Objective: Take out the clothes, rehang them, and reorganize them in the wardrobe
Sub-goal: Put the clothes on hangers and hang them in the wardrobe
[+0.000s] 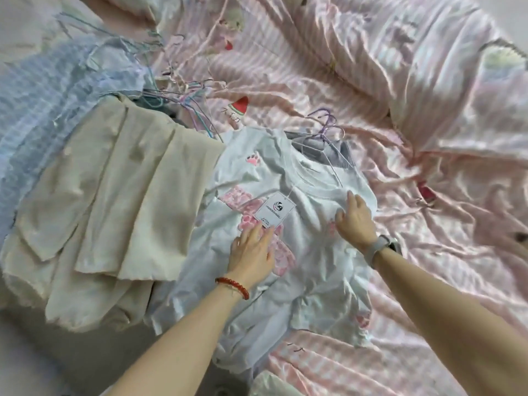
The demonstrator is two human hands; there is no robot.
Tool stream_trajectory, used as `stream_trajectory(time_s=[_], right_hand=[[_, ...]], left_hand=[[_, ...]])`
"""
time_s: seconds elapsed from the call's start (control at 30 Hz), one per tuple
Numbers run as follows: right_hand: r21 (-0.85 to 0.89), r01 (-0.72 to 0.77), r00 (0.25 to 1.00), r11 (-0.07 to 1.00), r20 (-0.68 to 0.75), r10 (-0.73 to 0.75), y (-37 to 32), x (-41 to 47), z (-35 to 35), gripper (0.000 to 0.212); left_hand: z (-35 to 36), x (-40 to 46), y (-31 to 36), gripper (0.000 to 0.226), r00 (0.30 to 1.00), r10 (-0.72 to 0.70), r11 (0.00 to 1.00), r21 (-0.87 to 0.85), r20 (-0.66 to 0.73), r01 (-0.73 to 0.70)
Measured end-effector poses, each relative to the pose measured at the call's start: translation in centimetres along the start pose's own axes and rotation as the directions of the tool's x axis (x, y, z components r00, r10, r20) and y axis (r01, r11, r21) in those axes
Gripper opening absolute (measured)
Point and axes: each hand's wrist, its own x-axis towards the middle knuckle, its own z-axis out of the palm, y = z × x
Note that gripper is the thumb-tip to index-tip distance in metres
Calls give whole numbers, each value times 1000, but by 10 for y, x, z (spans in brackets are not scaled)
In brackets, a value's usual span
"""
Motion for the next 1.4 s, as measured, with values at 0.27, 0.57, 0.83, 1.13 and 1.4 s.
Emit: stream_trajectory(time_s=[0.27, 0.57, 0.83, 1.13, 1.4], right_hand=[[84, -175, 981, 981, -72, 181, 12, 57, 26, 32], [359, -106, 976, 927, -142, 166, 9, 15, 28, 16], [228, 132, 928, 965, -371, -39, 51, -56, 3, 16], [193, 18, 914, 981, -401, 62, 55, -59, -5, 14], [82, 289, 833, 954, -513, -208, -21, -46, -23, 13]], left_hand=[[58, 44, -10, 68, 969, -39, 985, 170, 242, -2], [8, 58, -3, 39, 989, 66, 998, -3, -133, -67], [-67, 114, 38, 54, 930, 242, 949, 269, -276, -167], [-69, 36, 32, 29, 963, 185, 982, 69, -194, -174], [-82, -60, 1, 21, 969, -156, 927, -368, -193, 76]])
